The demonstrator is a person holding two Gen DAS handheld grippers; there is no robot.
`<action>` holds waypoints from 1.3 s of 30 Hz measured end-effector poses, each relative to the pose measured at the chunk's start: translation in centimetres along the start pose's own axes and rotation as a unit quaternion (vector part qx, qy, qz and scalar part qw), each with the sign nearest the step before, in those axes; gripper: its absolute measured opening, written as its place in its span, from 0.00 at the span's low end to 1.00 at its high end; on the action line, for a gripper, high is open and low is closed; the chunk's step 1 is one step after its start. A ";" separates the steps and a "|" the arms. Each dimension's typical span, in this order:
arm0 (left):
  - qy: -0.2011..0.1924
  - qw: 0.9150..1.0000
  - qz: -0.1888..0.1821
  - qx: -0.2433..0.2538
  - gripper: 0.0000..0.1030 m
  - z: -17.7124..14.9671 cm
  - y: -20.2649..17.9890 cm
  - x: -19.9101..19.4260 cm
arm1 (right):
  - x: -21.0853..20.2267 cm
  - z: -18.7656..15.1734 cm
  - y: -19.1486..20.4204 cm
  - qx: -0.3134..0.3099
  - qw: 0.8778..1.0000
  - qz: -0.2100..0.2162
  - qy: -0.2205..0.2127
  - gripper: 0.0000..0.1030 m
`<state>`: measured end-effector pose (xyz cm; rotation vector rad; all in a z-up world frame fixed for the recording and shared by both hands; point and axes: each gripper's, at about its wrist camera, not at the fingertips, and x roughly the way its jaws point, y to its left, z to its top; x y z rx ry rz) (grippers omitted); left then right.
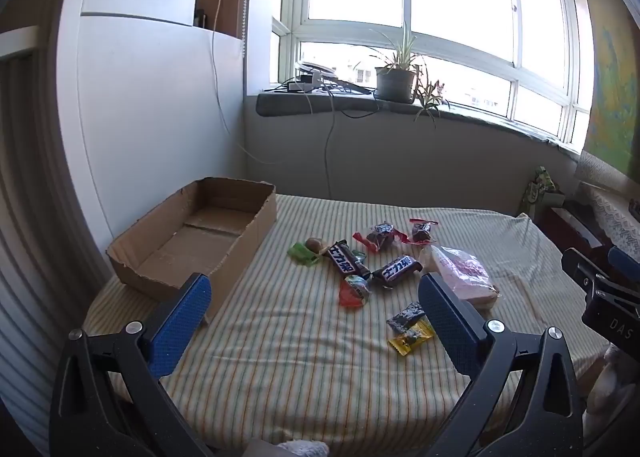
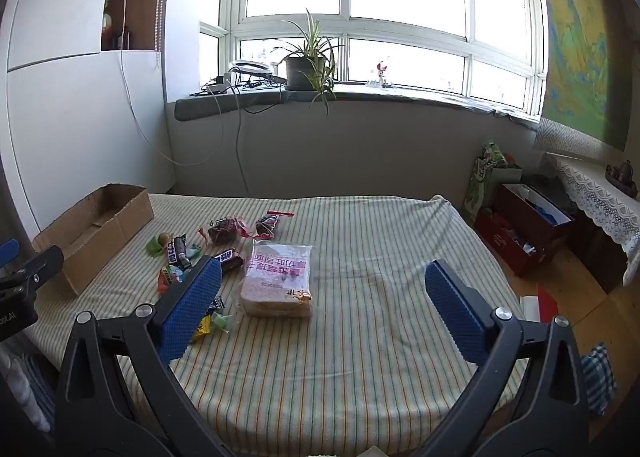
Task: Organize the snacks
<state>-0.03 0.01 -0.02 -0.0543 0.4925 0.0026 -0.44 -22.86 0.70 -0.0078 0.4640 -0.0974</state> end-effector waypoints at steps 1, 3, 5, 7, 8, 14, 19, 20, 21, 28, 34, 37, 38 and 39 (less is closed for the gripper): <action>0.001 1.000 -0.001 0.000 1.00 0.0 0.0 0.0 | 0.0 0.0 0.0 0.000 1.000 0.000 0.000 1.00; 0.001 1.000 -0.004 0.001 1.00 -0.1 -0.1 -0.1 | 0.0 0.0 0.0 -0.001 1.000 0.000 0.000 1.00; 0.004 1.000 -0.004 -0.005 1.00 0.2 0.5 0.2 | 0.1 0.0 0.0 -0.001 1.000 -0.001 0.000 1.00; 0.005 1.000 -0.006 -0.006 1.00 0.3 0.7 0.2 | 0.1 0.0 0.0 0.000 1.000 -0.001 0.000 1.00; 0.004 1.000 0.003 -0.001 1.00 -0.1 -0.2 0.2 | 0.1 0.0 -0.1 0.001 1.000 0.000 0.000 1.00; -0.001 1.000 0.004 0.005 1.00 -0.3 -0.5 0.1 | -0.3 0.0 0.3 -0.002 1.000 -0.003 -0.004 1.00; 0.000 1.000 0.004 0.003 1.00 -0.2 -0.5 0.1 | -0.1 0.2 -0.1 -0.002 1.000 -0.004 -0.003 1.00; 0.000 1.000 0.004 0.003 1.00 -0.2 -0.5 0.1 | -0.1 0.1 -0.3 -0.001 1.000 -0.003 -0.003 1.00; 0.000 1.000 0.004 0.003 1.00 -0.2 -0.5 0.2 | -0.1 0.1 -0.1 -0.002 1.000 -0.003 -0.004 1.00; 0.000 1.000 0.004 0.001 1.00 -0.2 -0.4 0.2 | -0.1 0.1 -0.1 -0.002 1.000 -0.002 -0.004 1.00; -0.002 1.000 0.005 0.001 1.00 -0.3 -0.3 0.1 | -0.2 0.1 0.0 -0.001 1.000 -0.002 -0.003 1.00; -0.002 1.000 0.005 0.001 1.00 -0.3 -0.3 0.1 | -0.2 0.0 0.0 -0.001 1.000 -0.002 -0.003 1.00; -0.002 1.000 0.005 0.002 1.00 -0.3 -0.2 0.1 | -0.1 0.0 0.0 0.000 1.000 -0.002 -0.003 1.00; -0.002 1.000 0.006 0.003 1.00 -0.3 -0.3 0.1 | -0.1 0.0 0.0 0.000 1.000 -0.002 -0.003 1.00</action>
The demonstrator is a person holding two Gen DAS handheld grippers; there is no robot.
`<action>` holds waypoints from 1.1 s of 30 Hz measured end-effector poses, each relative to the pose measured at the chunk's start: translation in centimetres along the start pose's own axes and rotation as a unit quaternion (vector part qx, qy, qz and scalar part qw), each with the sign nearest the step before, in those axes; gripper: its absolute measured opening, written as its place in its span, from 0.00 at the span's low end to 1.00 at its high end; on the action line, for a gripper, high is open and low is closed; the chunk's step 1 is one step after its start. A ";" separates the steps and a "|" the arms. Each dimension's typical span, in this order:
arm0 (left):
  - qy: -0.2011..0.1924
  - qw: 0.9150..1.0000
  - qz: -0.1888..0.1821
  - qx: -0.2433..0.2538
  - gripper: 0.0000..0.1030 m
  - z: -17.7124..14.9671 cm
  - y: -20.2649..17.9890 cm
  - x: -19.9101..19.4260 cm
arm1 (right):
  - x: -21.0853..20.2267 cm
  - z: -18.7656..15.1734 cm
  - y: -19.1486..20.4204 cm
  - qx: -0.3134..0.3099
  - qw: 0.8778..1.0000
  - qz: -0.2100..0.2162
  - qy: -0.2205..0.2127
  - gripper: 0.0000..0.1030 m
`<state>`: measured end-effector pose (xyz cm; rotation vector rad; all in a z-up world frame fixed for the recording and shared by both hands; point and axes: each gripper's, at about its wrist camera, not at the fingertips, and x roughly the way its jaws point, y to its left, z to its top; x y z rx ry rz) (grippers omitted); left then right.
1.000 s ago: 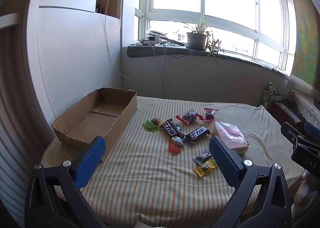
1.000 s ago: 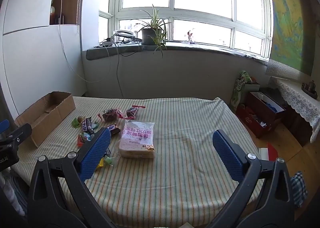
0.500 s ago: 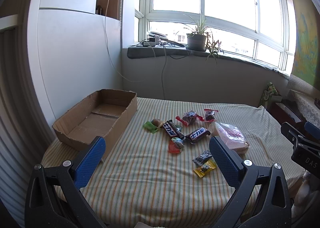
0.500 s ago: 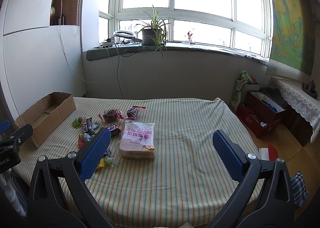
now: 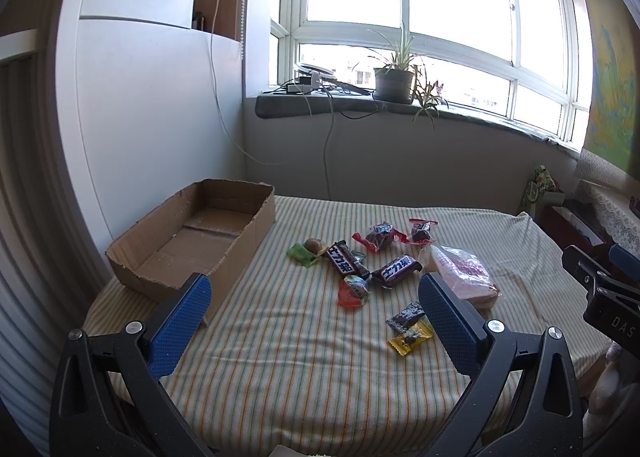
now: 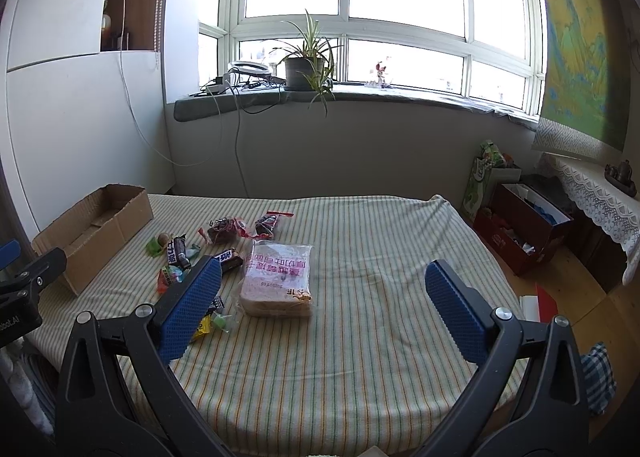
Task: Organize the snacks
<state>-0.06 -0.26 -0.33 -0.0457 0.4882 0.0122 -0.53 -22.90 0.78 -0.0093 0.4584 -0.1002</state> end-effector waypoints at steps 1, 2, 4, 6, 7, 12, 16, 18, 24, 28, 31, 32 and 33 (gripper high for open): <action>0.000 1.000 0.001 0.000 1.00 0.0 0.0 0.0 | 0.1 -0.1 0.4 -0.001 1.000 0.000 0.000 1.00; 0.000 1.000 0.001 0.000 1.00 0.0 0.0 0.0 | 0.1 -0.1 0.5 0.000 1.000 0.000 0.001 1.00; 0.000 1.000 0.001 -0.001 1.00 0.1 0.1 0.0 | 0.1 0.0 0.3 0.000 1.000 0.000 0.000 1.00; 0.000 1.000 0.001 -0.001 1.00 0.1 0.1 0.1 | 0.1 0.0 0.3 0.000 1.000 0.000 0.000 1.00; 0.000 1.000 0.001 -0.001 1.00 0.1 0.1 0.1 | 0.0 0.0 0.3 -0.001 1.000 0.000 0.000 1.00; -0.001 1.000 0.001 0.000 1.00 0.1 0.1 0.1 | 0.1 0.0 0.2 0.001 1.000 0.001 0.000 1.00; -0.003 1.000 0.002 0.001 1.00 0.1 0.1 0.0 | 0.0 0.0 0.3 0.001 1.000 0.002 0.000 1.00; -0.003 1.000 0.002 0.002 1.00 0.1 0.0 0.0 | 0.0 0.0 0.2 0.001 1.000 0.003 0.000 1.00; -0.003 1.000 0.003 0.002 1.00 0.1 0.0 0.0 | 0.0 0.0 0.2 0.002 1.000 0.005 0.000 1.00; -0.003 1.000 0.003 0.002 1.00 0.1 0.0 0.0 | 0.0 0.0 0.2 0.003 1.000 0.007 0.000 1.00; -0.002 1.000 0.002 0.002 1.00 0.2 -0.1 0.0 | 0.1 0.0 0.2 0.003 1.000 0.010 0.001 1.00; -0.002 1.000 0.002 0.003 1.00 0.2 -0.1 0.1 | 0.2 0.0 0.2 0.004 1.000 0.011 0.002 1.00; -0.002 1.000 0.002 0.003 1.00 0.2 -0.1 0.1 | 0.3 -0.1 0.1 0.005 1.000 0.012 0.002 1.00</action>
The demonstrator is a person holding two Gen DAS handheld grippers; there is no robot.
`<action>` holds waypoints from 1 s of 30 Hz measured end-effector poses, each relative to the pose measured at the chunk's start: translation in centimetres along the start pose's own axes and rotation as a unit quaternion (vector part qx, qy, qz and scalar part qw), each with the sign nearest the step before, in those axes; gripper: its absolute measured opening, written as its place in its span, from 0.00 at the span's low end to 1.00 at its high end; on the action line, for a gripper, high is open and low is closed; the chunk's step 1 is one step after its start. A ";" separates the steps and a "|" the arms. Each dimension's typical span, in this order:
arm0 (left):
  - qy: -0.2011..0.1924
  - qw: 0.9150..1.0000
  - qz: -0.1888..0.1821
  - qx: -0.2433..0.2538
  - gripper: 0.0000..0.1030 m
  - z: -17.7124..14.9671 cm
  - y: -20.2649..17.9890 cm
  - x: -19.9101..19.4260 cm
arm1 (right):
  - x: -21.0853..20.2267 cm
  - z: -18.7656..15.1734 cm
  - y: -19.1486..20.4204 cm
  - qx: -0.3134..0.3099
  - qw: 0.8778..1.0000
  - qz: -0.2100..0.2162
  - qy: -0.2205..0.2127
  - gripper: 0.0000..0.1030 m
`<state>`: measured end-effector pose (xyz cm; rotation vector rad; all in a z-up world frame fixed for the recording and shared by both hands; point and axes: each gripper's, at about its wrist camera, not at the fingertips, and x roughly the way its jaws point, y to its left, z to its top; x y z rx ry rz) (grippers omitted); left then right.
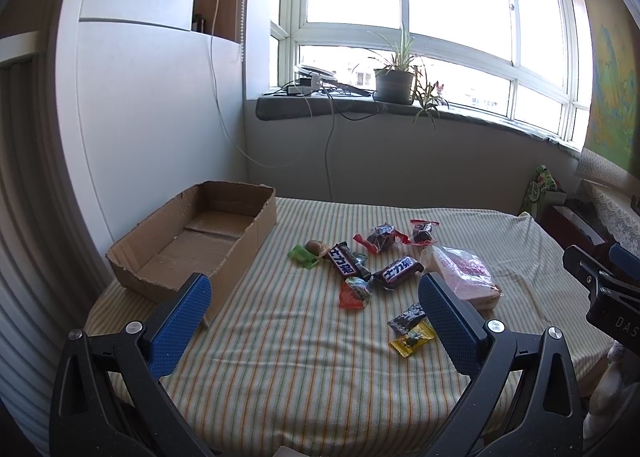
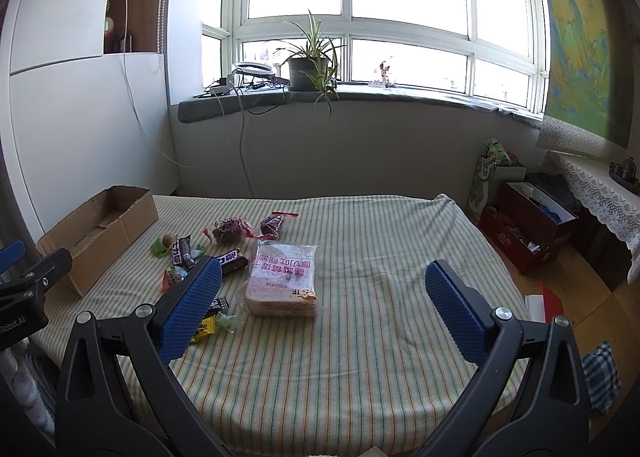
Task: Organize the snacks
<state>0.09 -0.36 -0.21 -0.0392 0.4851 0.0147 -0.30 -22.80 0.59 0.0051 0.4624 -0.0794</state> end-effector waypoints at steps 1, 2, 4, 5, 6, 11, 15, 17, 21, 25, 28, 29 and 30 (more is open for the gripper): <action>0.000 1.000 0.000 0.000 1.00 0.0 0.0 0.0 | 0.1 0.0 0.0 0.001 1.000 0.001 0.001 1.00; 0.001 1.000 -0.001 -0.001 1.00 0.0 0.0 0.0 | 0.1 0.0 -0.1 0.001 1.000 0.001 0.001 1.00; 0.002 1.000 -0.001 -0.001 1.00 0.0 -0.1 0.2 | 0.4 -0.1 0.0 0.001 1.000 0.004 0.003 1.00; 0.003 1.000 -0.001 0.000 1.00 0.0 -0.1 0.3 | 0.4 -0.1 -0.1 0.001 1.000 0.005 0.003 1.00; 0.003 1.000 -0.001 0.000 1.00 0.0 -0.2 0.3 | 0.5 -0.1 -0.1 0.001 1.000 0.006 0.004 1.00; 0.010 1.000 -0.002 0.000 1.00 0.0 -0.3 1.1 | 1.2 -0.2 -0.2 0.001 1.000 0.011 0.009 1.00; 0.015 1.000 -0.005 0.003 1.00 0.1 -0.6 1.8 | 2.0 0.0 -0.3 0.002 1.000 0.015 0.014 1.00; 0.018 1.000 -0.006 0.004 1.00 0.2 -0.6 2.2 | 2.6 0.1 -0.5 0.004 1.000 0.017 0.018 1.00; 0.028 1.000 -0.012 0.006 1.00 0.1 -0.9 3.3 | 3.6 0.0 -0.8 0.007 0.999 0.024 0.025 1.00; 0.048 0.998 -0.032 0.002 1.00 -0.3 -1.1 4.8 | 5.1 -0.2 -1.4 0.016 0.998 0.040 0.040 1.00; 0.065 0.996 -0.055 -0.006 0.97 -0.7 -1.2 6.3 | 6.6 -0.5 -2.3 0.027 0.996 0.065 0.062 0.94; 0.073 0.995 -0.065 -0.010 0.93 -0.8 -1.2 6.9 | 7.3 -0.7 -2.6 0.032 0.994 0.076 0.069 0.93; 0.080 0.994 -0.074 -0.013 0.90 -1.0 -1.3 7.3 | 7.8 -0.9 -3.0 0.040 0.993 0.087 0.075 0.92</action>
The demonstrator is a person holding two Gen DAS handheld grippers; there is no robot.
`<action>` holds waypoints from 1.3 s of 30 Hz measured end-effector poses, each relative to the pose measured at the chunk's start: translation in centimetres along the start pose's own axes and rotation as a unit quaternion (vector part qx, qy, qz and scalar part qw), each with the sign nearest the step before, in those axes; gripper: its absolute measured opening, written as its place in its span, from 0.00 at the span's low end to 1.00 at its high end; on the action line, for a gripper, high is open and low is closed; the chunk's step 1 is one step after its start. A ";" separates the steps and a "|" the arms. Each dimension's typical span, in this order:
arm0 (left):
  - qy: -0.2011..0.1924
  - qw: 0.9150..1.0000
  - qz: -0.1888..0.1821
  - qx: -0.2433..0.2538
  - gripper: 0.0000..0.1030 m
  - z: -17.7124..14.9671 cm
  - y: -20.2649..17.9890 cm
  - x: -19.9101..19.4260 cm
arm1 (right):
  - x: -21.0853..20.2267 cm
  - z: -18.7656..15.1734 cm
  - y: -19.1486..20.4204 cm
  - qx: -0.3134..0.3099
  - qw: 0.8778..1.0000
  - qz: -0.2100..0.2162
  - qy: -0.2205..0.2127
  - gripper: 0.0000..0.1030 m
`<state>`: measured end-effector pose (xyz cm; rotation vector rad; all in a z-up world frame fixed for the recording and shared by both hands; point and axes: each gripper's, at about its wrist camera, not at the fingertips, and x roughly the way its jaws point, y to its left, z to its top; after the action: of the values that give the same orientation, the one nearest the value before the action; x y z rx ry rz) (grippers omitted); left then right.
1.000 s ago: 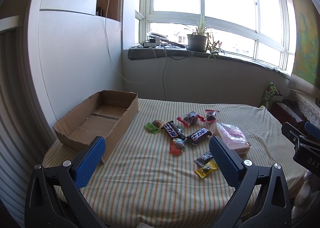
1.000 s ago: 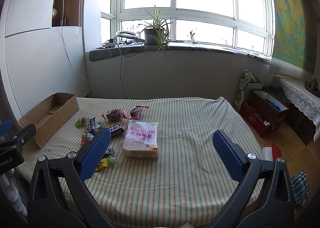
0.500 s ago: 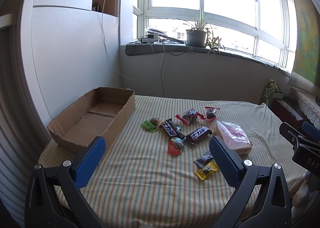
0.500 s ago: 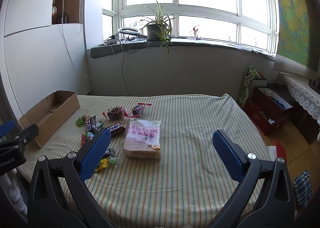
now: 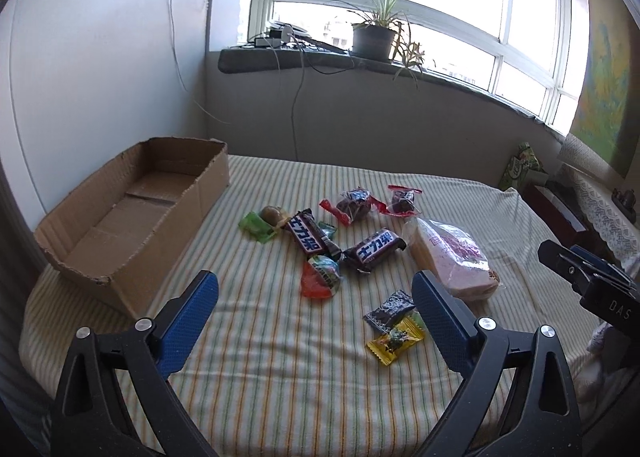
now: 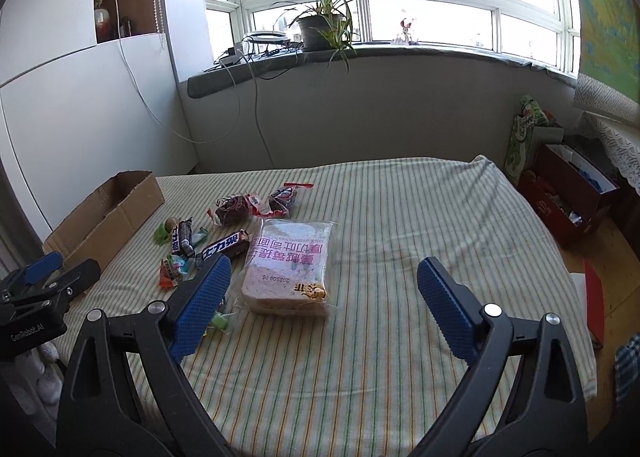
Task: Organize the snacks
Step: 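Move the right gripper to the bagged bread loaf and close on it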
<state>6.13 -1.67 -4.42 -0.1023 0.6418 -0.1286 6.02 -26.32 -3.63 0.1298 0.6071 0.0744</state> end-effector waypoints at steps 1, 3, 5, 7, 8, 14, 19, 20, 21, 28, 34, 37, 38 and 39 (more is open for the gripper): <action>0.007 1.000 -0.009 -0.003 0.88 -0.1 0.0 0.6 | 0.5 0.0 -0.4 0.007 1.000 0.009 0.006 0.92; 0.023 0.999 -0.033 -0.007 0.77 -0.2 -0.1 1.5 | 1.6 0.0 -0.9 0.016 0.999 0.021 0.020 0.88; 0.038 0.998 -0.052 -0.012 0.74 -0.2 -0.3 2.4 | 2.6 0.1 -1.3 0.014 0.999 0.027 0.035 0.86; 0.049 0.996 -0.071 -0.013 0.68 -0.2 -0.8 3.2 | 3.8 0.1 -1.5 0.011 0.998 0.034 0.052 0.83; 0.053 0.995 -0.079 -0.010 0.64 -0.1 -1.2 3.5 | 4.3 0.1 -1.6 0.013 0.997 0.044 0.062 0.82; 0.107 0.981 -0.159 -0.030 0.56 0.5 -2.9 6.0 | 7.5 0.2 -2.8 0.045 0.988 0.085 0.119 0.77; 0.147 0.967 -0.203 -0.040 0.53 0.7 -4.4 8.4 | 10.0 0.1 -3.8 0.086 0.976 0.123 0.159 0.77; 0.155 0.964 -0.210 -0.044 0.53 0.7 -4.6 8.9 | 10.4 0.1 -3.9 0.092 0.973 0.129 0.165 0.77; 0.162 0.962 -0.215 -0.046 0.51 0.7 -4.8 9.3 | 10.8 0.1 -4.1 0.099 0.971 0.136 0.172 0.77; 0.188 0.952 -0.235 -0.054 0.50 0.6 -5.7 11.7 | 12.8 0.4 -4.7 0.129 0.958 0.162 0.200 0.74; 0.198 0.948 -0.246 -0.050 0.50 0.7 -6.4 12.4 | 13.8 0.6 -4.3 0.132 0.951 0.180 0.214 0.64; 0.199 0.947 -0.246 -0.047 0.48 0.7 -6.5 12.6 | 14.1 0.6 -4.1 0.136 0.947 0.191 0.218 0.56; 0.199 0.947 -0.247 -0.046 0.48 0.8 -6.5 12.6 | 14.1 0.7 -4.1 0.136 0.947 0.192 0.219 0.54; 0.198 0.947 -0.249 -0.045 0.46 0.7 -6.4 12.5 | 14.2 0.7 -4.1 0.137 0.946 0.194 0.220 0.52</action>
<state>15.94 -9.87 -10.34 -0.3333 1.0154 -0.6205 18.16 -28.87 -11.63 0.5129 1.0316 0.4093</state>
